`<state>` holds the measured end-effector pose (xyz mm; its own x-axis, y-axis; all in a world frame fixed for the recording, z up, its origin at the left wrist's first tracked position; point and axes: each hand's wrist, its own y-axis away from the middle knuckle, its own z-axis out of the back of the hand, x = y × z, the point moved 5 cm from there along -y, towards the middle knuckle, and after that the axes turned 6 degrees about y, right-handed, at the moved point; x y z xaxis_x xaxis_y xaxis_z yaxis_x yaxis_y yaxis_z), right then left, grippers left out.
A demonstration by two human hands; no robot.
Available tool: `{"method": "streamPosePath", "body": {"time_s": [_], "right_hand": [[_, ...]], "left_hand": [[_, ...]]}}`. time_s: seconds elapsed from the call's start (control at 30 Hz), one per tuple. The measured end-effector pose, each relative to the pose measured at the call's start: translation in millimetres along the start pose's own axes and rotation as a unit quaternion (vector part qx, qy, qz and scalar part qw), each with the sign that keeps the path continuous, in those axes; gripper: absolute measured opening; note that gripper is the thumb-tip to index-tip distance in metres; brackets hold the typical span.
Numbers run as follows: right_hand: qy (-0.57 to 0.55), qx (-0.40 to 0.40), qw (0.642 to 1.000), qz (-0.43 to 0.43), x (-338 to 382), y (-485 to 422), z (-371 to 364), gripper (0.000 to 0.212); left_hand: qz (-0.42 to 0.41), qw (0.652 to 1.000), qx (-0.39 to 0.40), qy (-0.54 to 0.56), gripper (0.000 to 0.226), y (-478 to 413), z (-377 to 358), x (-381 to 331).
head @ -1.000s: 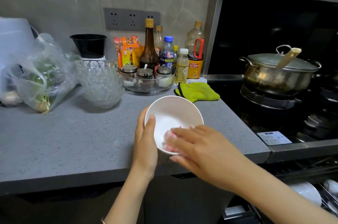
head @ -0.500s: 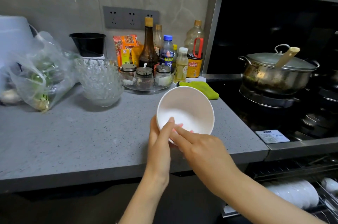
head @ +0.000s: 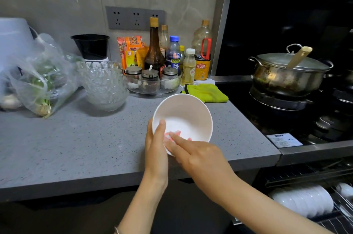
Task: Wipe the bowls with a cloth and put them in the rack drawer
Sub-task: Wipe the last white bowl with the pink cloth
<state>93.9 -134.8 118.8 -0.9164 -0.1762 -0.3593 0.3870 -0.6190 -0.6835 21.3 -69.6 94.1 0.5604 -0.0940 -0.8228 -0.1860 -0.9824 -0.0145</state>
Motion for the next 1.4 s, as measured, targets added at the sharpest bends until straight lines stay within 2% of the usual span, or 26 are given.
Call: {"method": "streamPosePath", "body": {"time_s": [0.1,0.17,0.27,0.33,0.4,0.47,0.53,0.6,0.73,0.8,0.87,1.03,1.1,1.17,1.2,1.27,1.33,1.4], "right_hand": [[0.017,0.001,0.997,0.077,-8,11,-2,0.037],[0.035,0.002,0.995,0.094,-19,14,-3,0.035],[0.047,-0.007,0.997,0.065,-16,9,-2,0.041],[0.006,-0.001,1.0,0.016,-8,3,-4,0.044],[-0.038,0.028,0.999,-0.024,-2,0,-7,0.058],[-0.051,0.036,0.998,-0.006,-3,4,-8,0.059],[-0.047,0.037,0.997,0.041,-10,11,-7,0.052],[-0.051,0.037,0.996,0.061,-22,13,-6,0.05],[-0.035,0.03,0.999,0.028,-19,6,-6,0.048],[-0.059,0.046,0.997,-0.021,-8,2,-9,0.058],[-0.062,0.049,0.997,-0.024,-3,4,-11,0.066],[-0.007,0.029,0.997,0.077,-22,14,-6,0.055],[0.022,0.008,0.997,0.074,-22,11,-6,0.044],[0.024,-0.018,0.999,0.042,-15,5,-6,0.037],[0.012,-0.02,1.0,0.009,-11,1,-6,0.038],[-0.024,-0.014,0.998,-0.052,-7,-4,-8,0.052],[-0.035,-0.015,0.999,-0.03,-5,0,-8,0.055],[-0.015,-0.016,0.999,0.037,-8,8,-5,0.042]], "left_hand": [[-0.031,0.996,0.051,-0.065,0.026,-10,7,-16],[-0.057,0.991,0.083,-0.094,0.025,-12,7,-23],[-0.06,0.993,0.072,-0.071,0.022,-7,3,-19],[-0.047,0.996,0.056,-0.05,0.024,-1,-2,-10],[-0.033,0.997,0.037,-0.051,0.022,3,-3,-4],[-0.025,0.998,0.028,-0.058,0.02,-1,2,-7],[-0.028,0.994,0.055,-0.09,0.027,-9,7,-16],[-0.047,0.989,0.08,-0.119,0.024,-14,8,-23],[-0.061,0.993,0.066,-0.078,0.021,-7,0,-15],[-0.056,0.995,0.047,-0.062,0.025,-1,-3,-6],[-0.048,0.997,0.034,-0.052,0.021,-1,-1,-3],[-0.075,0.983,0.111,-0.121,0.023,-13,2,-28],[-0.072,0.982,0.127,-0.12,0.024,-15,0,-32],[-0.059,0.985,0.125,-0.099,0.037,-13,-3,-26],[-0.041,0.99,0.111,-0.079,0.041,-11,-5,-20],[-0.012,0.996,0.075,-0.048,0.036,-8,-6,-10],[-0.007,0.998,0.055,-0.04,0.03,-9,-4,-13],[-0.028,0.992,0.091,-0.085,0.028,-13,-2,-25]]}}
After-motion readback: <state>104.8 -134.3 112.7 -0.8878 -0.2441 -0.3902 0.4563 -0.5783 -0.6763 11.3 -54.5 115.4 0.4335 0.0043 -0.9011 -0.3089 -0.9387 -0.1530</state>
